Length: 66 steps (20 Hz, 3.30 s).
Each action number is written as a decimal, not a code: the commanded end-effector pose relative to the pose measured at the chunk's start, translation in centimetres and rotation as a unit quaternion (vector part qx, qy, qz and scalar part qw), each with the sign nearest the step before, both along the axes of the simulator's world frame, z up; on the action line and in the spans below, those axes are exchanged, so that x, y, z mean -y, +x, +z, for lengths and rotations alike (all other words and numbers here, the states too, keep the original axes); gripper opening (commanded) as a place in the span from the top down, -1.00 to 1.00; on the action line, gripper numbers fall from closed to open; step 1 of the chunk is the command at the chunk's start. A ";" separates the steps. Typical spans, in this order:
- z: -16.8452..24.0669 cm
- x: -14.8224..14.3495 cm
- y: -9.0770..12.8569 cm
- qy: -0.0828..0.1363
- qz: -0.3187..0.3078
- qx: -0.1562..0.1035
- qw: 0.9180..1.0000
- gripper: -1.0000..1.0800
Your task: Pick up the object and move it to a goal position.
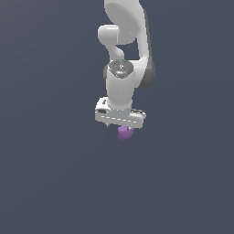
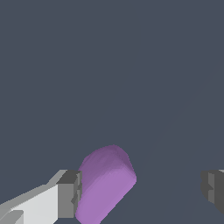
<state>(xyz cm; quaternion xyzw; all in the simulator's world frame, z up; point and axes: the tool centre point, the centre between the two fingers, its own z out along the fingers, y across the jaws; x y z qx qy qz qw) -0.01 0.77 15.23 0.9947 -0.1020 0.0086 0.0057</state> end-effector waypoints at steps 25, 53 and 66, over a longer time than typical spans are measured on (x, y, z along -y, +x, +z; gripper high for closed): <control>-3.4 -4.0 -3.0 0.009 -0.312 -0.005 0.950 -0.92; -8.6 -4.6 -3.7 0.009 -0.363 -0.005 0.932 -0.92; -8.9 -4.6 -3.6 0.009 -0.363 -0.005 0.932 1.00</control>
